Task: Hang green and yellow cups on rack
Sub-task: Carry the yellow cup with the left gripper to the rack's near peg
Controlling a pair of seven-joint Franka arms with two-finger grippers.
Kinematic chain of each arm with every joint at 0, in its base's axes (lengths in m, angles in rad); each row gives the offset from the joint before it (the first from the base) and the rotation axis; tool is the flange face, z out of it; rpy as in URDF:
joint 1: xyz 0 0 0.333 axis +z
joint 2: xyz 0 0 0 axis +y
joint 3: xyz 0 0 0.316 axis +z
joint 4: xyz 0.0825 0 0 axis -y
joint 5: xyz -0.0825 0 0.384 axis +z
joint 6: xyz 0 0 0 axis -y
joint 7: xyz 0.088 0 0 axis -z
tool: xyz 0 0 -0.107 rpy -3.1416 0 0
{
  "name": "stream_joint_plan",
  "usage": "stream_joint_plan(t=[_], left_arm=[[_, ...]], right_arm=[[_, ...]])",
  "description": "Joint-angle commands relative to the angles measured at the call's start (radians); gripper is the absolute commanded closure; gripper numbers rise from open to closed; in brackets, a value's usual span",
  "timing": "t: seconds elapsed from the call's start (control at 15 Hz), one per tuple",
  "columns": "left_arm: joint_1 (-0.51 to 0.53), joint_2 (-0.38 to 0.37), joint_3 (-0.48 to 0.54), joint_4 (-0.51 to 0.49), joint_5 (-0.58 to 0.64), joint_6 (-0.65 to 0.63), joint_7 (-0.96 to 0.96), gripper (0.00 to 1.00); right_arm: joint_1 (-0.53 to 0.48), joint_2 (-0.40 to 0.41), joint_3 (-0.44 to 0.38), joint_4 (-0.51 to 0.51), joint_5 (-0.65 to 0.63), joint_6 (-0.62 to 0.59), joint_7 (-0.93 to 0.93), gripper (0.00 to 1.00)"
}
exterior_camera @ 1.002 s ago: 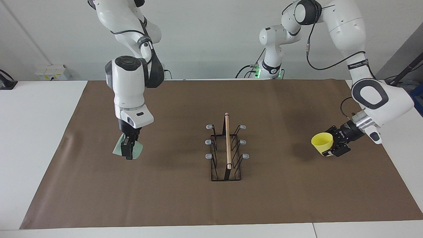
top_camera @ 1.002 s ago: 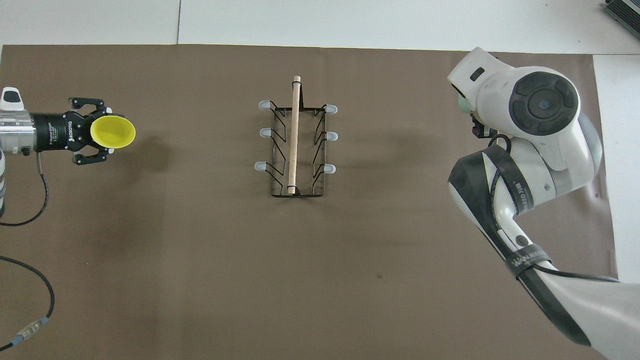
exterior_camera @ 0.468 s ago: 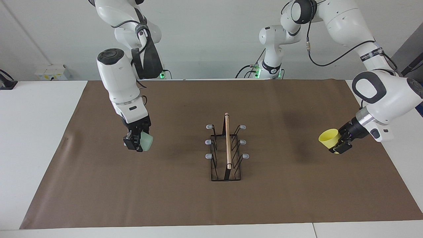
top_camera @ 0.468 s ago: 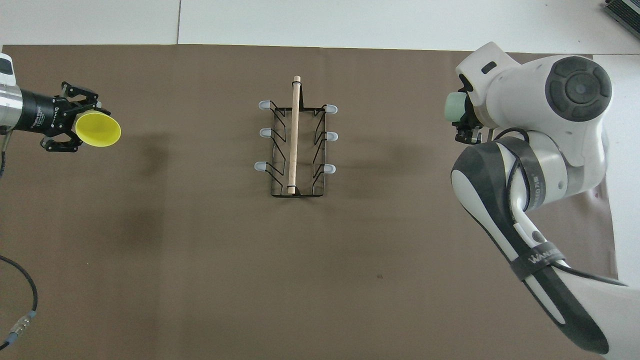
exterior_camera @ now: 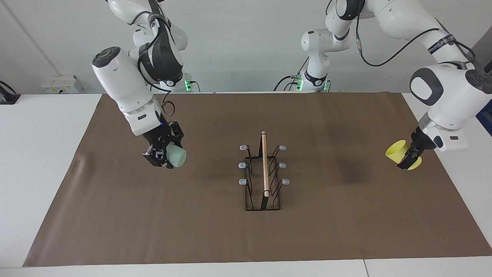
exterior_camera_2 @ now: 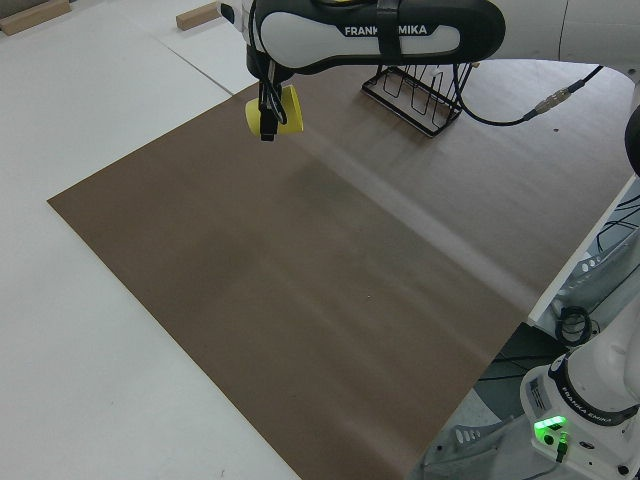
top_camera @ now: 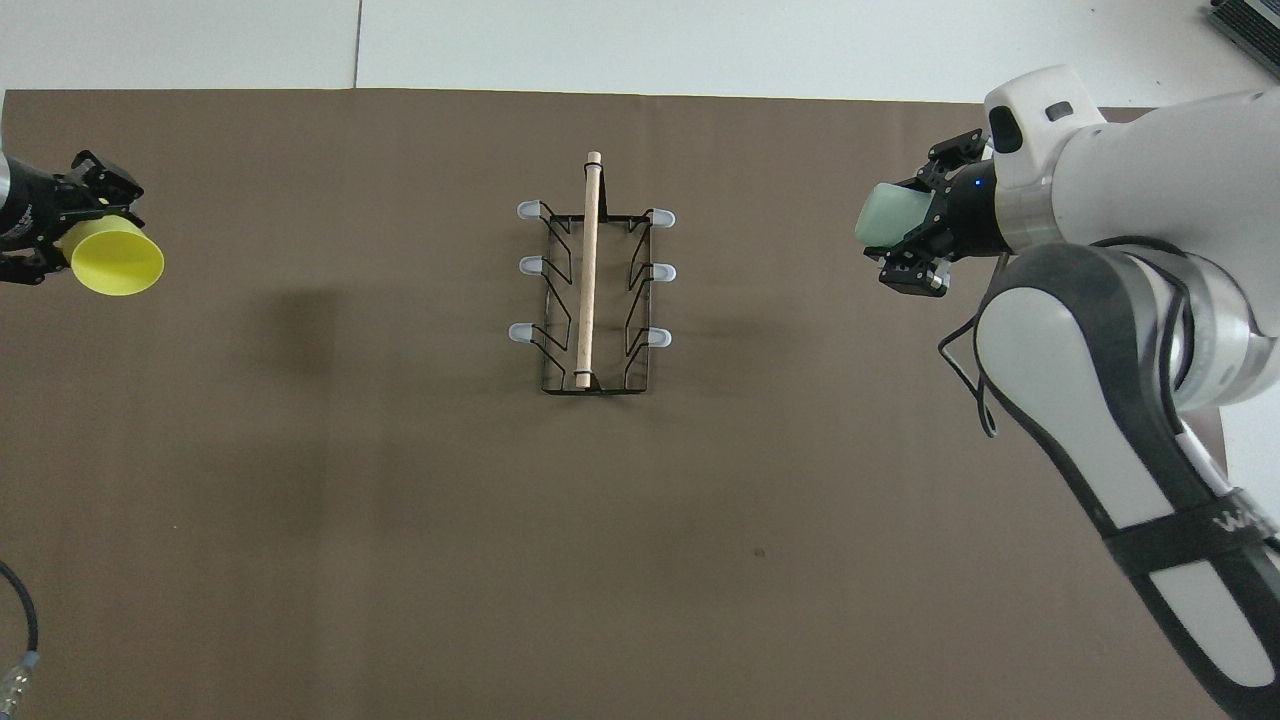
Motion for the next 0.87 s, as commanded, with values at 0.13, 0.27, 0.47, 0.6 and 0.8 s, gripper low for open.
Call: stream_joint_plan(t=[0.13, 0.27, 0.47, 0.6, 0.8], left_arm=[[-0.046, -0.064, 0.016, -0.012, 0.189, 0.001, -0.018, 1.00], [-0.054, -0.086, 0.015, -0.018, 0.245, -0.003, -0.069, 1.00], [-0.070, -0.117, 0.012, -0.018, 0.347, -0.015, -0.182, 1.00], [-0.071, -0.152, 0.012, -0.032, 0.379, -0.017, -0.210, 1.00], [-0.072, -0.181, 0.003, -0.061, 0.487, -0.012, -0.302, 1.00]], right_arm=[[-0.058, -0.050, 0.011, -0.016, 0.257, -0.055, -0.026, 1.00], [-0.059, -0.051, 0.009, -0.018, 0.333, -0.055, -0.025, 1.00], [-0.062, -0.051, 0.009, -0.018, 0.339, -0.055, -0.025, 1.00], [-0.064, -0.053, 0.009, -0.018, 0.339, -0.057, -0.025, 1.00], [-0.064, -0.053, 0.009, -0.018, 0.339, -0.057, -0.025, 1.00]])
